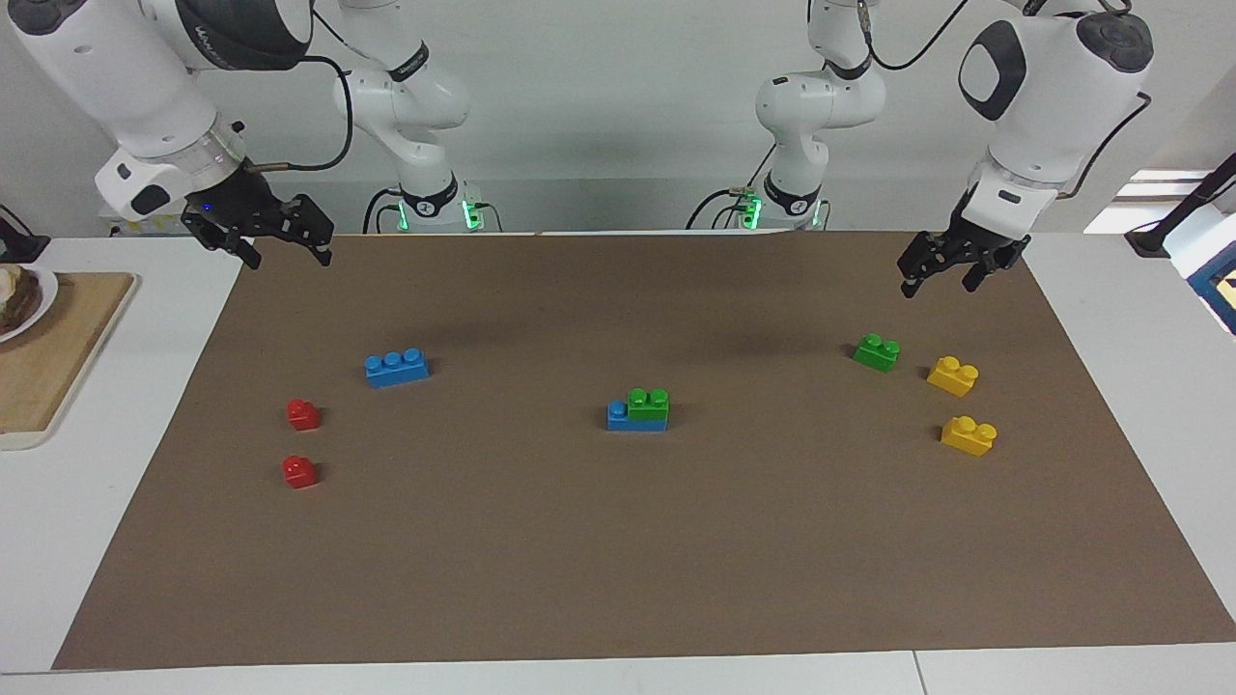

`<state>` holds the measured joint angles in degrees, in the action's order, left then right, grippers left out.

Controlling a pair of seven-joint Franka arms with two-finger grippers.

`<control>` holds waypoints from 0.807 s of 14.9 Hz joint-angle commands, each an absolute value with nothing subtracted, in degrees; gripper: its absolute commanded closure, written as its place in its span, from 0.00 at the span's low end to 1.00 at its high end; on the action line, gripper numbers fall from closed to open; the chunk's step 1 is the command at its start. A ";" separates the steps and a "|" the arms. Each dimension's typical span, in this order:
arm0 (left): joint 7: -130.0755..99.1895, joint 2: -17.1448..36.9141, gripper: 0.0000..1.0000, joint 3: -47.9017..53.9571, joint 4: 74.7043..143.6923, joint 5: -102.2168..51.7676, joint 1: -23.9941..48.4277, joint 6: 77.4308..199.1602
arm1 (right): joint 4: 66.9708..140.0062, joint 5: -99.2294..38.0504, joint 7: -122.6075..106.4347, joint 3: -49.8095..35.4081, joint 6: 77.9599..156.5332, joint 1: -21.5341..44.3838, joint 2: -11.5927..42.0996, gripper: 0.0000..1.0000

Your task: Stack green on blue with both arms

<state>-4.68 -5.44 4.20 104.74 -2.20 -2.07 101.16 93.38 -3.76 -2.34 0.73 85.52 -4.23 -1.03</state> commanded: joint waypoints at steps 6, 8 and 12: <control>-5.19 -5.19 0.00 4.66 102.66 -3.08 -2.90 98.53 | 92.46 1.23 -2.37 -0.09 84.90 -4.92 -0.53 0.00; -5.18 -5.27 0.00 4.66 102.66 -3.08 -2.90 98.53 | 92.37 1.32 -2.46 -0.09 85.86 -4.92 -0.44 0.00; -5.19 -5.62 0.00 4.66 103.01 -3.08 -2.81 98.44 | 92.37 1.23 -2.29 -0.18 87.88 -4.92 -0.26 0.00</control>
<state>-4.76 -5.44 4.20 103.66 -2.20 -2.07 99.92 93.32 0.11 -2.34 0.58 86.84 -4.23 -0.98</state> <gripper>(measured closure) 0.000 0.000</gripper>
